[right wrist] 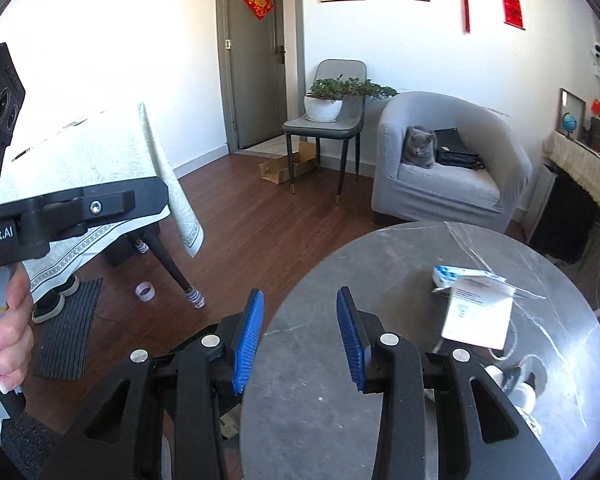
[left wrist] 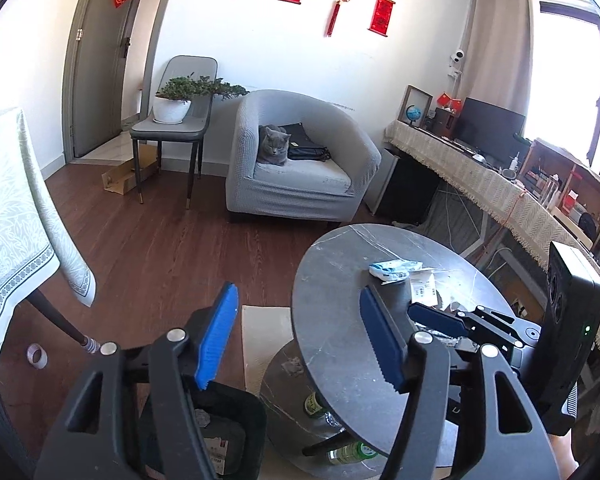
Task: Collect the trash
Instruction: 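Move both tools back over the table toward the remaining trash, then grasp the black Face tissue pack with left tool while right tool grasps crumpled paper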
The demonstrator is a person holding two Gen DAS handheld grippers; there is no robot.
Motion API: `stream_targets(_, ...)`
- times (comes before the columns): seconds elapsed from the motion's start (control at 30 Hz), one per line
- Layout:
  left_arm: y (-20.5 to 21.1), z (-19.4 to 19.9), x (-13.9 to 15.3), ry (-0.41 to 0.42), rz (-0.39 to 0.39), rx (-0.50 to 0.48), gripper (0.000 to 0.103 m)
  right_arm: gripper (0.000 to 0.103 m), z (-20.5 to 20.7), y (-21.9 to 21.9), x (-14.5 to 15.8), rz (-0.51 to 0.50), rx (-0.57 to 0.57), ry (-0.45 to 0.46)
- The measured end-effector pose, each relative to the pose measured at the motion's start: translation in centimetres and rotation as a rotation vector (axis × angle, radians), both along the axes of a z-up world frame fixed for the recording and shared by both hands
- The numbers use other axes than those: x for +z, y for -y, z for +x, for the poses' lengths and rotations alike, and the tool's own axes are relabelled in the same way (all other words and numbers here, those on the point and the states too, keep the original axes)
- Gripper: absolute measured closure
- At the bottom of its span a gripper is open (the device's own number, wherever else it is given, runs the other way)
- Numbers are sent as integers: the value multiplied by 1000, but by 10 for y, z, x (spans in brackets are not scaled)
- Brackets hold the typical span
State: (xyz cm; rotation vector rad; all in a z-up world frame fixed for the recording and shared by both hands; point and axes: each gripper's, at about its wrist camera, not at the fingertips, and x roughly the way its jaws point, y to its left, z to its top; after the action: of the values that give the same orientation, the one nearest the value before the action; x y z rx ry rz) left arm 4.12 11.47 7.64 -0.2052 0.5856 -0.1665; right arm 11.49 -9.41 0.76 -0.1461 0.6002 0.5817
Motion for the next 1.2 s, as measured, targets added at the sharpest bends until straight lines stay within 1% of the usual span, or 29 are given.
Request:
stream_targets(0.03, 8, 3, -2, -3, 0, -12, 34, 61, 1, 8, -1, -1, -14, -1)
stream_targets(0.2, 42, 10, -12, -4, 14, -77, 26, 54, 0, 54, -4, -6, -96, 6)
stream_targets(0.43, 93, 18, -24, -12, 65, -174, 19, 44, -3, 98, -13, -14, -184, -14)
stream_targets(0.5, 107, 21, -30, -21, 90, -193, 19, 44, -3, 105, -17, -20, -197, -24)
stream_targets(0.6, 118, 25, -40, -39, 98, -219, 18, 44, -6, 115, -23, -31, -208, -37)
stream_targets(0.83, 130, 32, -54, -62, 82, -251, 17, 44, 2, 139, -42, -21, -229, -98)
stream_targets(1.2, 149, 41, -72, -104, 78, -277, 17, 44, 3, 148, -56, -38, -240, -142)
